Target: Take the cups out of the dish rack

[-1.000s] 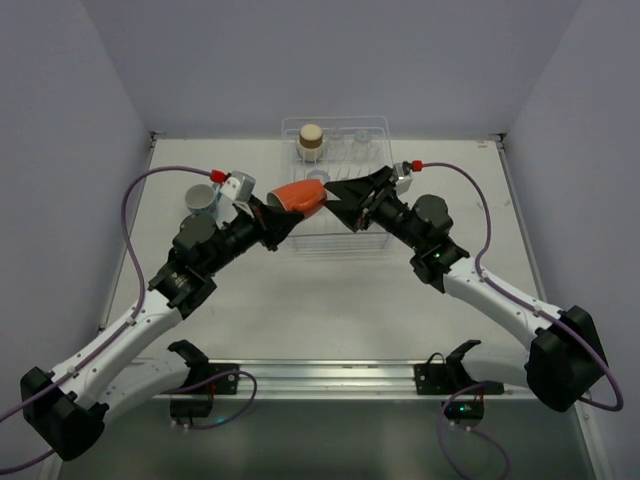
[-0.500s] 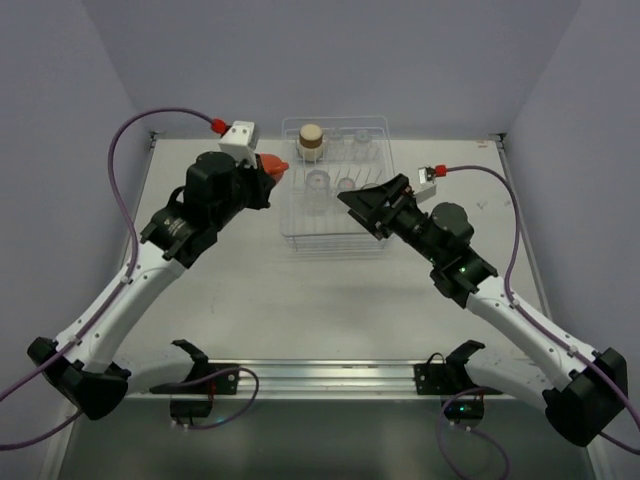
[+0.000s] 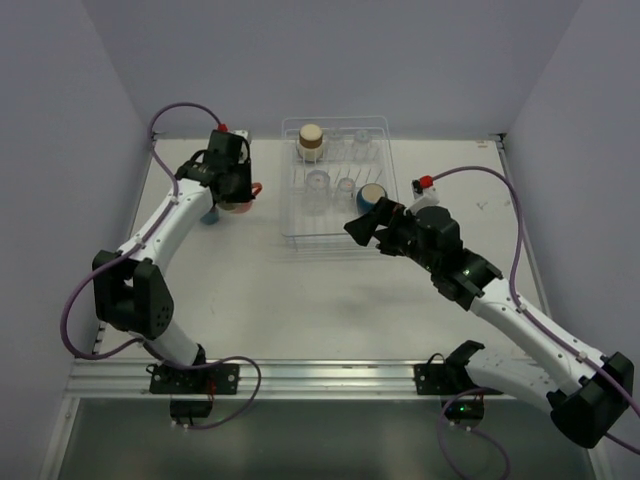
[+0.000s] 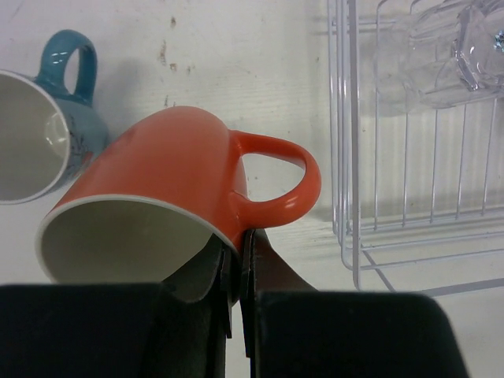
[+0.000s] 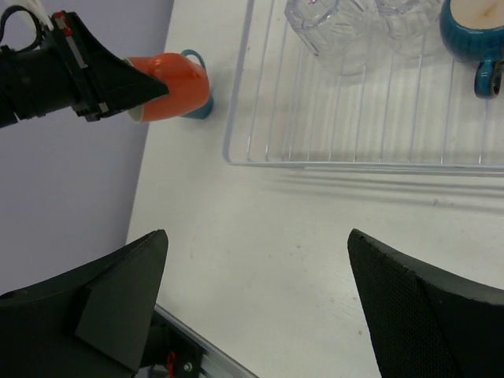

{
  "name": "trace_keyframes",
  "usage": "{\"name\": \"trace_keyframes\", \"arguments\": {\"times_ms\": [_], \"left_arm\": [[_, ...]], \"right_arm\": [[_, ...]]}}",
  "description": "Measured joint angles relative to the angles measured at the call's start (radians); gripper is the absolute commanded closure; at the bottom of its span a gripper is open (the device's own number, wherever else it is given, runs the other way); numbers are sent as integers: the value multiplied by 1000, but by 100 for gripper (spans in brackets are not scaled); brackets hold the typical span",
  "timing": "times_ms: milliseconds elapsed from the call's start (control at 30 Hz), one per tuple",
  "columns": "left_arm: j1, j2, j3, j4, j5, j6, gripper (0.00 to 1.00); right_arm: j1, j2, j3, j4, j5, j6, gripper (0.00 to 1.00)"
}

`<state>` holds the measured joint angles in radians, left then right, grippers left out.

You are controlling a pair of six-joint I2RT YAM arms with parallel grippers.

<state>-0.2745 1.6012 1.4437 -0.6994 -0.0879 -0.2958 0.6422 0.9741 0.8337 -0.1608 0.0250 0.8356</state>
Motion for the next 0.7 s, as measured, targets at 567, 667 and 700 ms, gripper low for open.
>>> {"name": "trace_keyframes", "arguments": {"times_ms": [567,667,700], "left_arm": [[38,235,53,2,40,-7,100],[39,267,86,1,30,-5,96],[40,279,98,2,27,-2,92]], "right_arm": [[18,80,80,-121,100,-137,1],[18,97,103,-136,119,-159,1],[18,105,113,-142,123,-168,1]]}}
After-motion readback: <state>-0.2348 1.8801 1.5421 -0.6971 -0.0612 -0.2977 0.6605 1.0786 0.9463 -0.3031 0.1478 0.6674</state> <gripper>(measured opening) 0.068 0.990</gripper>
